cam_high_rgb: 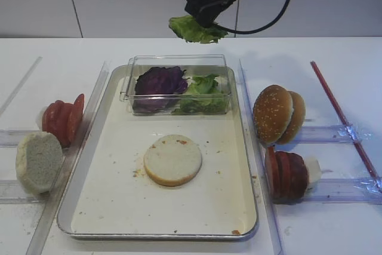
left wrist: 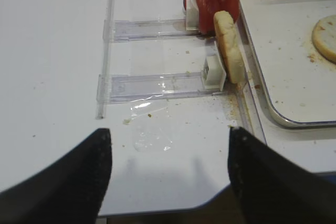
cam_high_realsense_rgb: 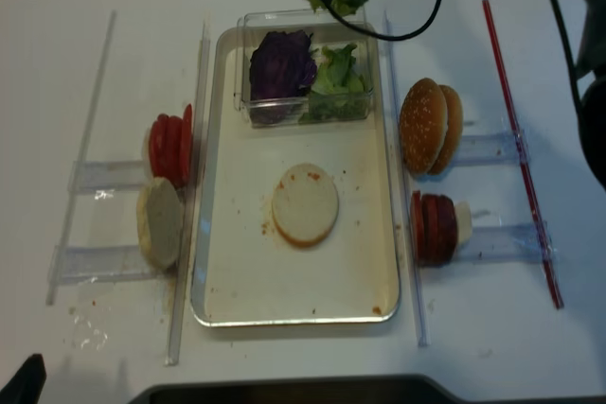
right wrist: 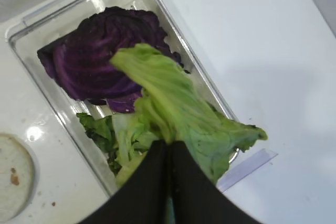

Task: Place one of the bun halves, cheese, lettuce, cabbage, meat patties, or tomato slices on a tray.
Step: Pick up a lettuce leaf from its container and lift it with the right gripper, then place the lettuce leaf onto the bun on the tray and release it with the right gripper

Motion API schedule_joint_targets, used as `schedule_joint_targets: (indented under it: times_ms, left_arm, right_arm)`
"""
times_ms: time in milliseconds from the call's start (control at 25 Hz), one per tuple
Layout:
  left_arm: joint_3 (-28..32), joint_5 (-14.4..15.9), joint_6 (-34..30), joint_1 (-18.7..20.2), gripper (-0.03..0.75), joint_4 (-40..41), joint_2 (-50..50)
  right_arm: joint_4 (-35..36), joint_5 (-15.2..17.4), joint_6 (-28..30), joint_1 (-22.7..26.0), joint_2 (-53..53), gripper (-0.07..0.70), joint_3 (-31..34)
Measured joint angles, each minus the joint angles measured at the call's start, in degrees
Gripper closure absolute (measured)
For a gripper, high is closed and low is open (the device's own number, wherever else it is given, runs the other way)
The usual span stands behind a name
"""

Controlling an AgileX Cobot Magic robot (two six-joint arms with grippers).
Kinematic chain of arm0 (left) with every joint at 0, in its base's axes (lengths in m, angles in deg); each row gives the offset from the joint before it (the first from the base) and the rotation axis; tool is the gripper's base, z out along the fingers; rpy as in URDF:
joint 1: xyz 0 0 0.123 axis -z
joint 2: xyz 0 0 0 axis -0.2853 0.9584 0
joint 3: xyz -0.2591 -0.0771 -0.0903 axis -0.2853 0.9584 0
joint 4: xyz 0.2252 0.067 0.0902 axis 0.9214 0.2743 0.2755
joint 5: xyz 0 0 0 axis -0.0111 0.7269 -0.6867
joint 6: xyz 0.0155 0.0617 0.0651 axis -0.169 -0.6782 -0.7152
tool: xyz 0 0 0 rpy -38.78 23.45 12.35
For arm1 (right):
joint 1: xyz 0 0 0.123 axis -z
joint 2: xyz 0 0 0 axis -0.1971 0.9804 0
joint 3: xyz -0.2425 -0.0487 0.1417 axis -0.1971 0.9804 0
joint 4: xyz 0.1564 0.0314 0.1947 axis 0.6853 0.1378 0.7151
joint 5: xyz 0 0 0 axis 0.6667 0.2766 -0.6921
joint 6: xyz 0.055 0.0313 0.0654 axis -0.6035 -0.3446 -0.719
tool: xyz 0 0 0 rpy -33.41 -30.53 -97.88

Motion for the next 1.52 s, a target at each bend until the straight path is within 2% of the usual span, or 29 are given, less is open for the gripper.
schedule_joint_targets:
  times_ms: [360,800,1200,1520]
  left_arm:
    - [0.00,0.00,0.00,0.00,0.279,0.00,0.00]
    - [0.00,0.00,0.00,0.00,0.279,0.00,0.00]
    - [0.00,0.00,0.00,0.00,0.279,0.00,0.00]
    - [0.00,0.00,0.00,0.00,0.279,0.00,0.00]
  right_arm:
    - [1.78,0.24,-0.46,-3.08,-9.28,0.583,10.09]
    - [10.53,0.02,2.57,-6.06,-15.59,0.583,27.24]
    - [11.03,-1.39,5.05,-12.54,-16.07,0.583,32.19]
    - [8.52,-4.36,5.96,-13.05,-15.41,0.583,32.54]
